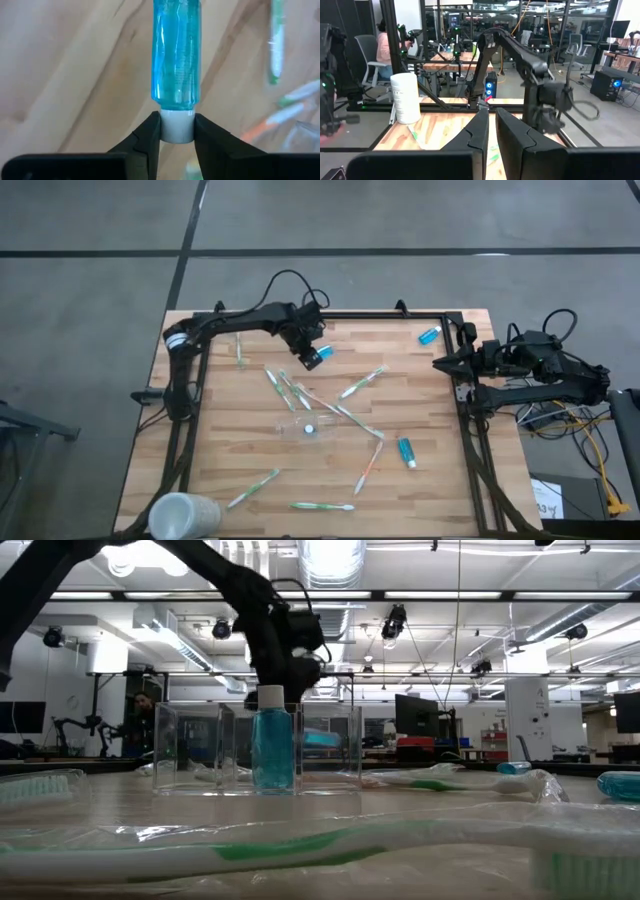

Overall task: Pick & Place toothbrushing station
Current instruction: Put the blue mouthwash bottle into the transparent organizer

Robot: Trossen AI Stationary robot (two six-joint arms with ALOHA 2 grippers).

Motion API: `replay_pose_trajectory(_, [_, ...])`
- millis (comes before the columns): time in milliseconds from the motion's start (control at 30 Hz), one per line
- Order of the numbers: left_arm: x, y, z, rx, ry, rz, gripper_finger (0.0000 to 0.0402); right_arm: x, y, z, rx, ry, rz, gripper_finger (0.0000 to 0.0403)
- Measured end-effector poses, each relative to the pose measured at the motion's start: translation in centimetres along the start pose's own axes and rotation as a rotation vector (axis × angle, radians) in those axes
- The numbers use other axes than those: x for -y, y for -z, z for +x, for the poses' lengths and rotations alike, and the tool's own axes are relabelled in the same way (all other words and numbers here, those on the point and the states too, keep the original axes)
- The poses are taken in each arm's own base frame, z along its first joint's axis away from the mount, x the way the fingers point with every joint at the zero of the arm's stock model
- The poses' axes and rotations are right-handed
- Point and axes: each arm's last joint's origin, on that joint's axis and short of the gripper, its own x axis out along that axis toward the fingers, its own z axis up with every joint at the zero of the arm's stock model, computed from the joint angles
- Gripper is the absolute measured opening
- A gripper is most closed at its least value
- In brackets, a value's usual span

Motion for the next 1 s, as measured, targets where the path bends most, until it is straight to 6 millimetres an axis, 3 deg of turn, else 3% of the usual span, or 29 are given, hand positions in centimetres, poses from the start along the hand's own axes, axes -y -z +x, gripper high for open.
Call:
replay_pose_trajectory(367, [1.8,0.6,-6.7,-0.227,-0.122,0.007,0.0101,0.0,0.0,0.0,0.000,0.000,0.000,0.0034])
replay_pose_trajectory(600, [4.3,1.4,-9.9,-0.314,-0.201,0.069,0.0101,0.0,0.0,0.0,0.000,0.000,0.000,0.0034])
replay_pose_trajectory(1000, [10.7,5.4,-15.2,-0.160,-0.197,0.338,0.0101,0.0,0.0,0.0,0.000,0.000,0.000,0.0034])
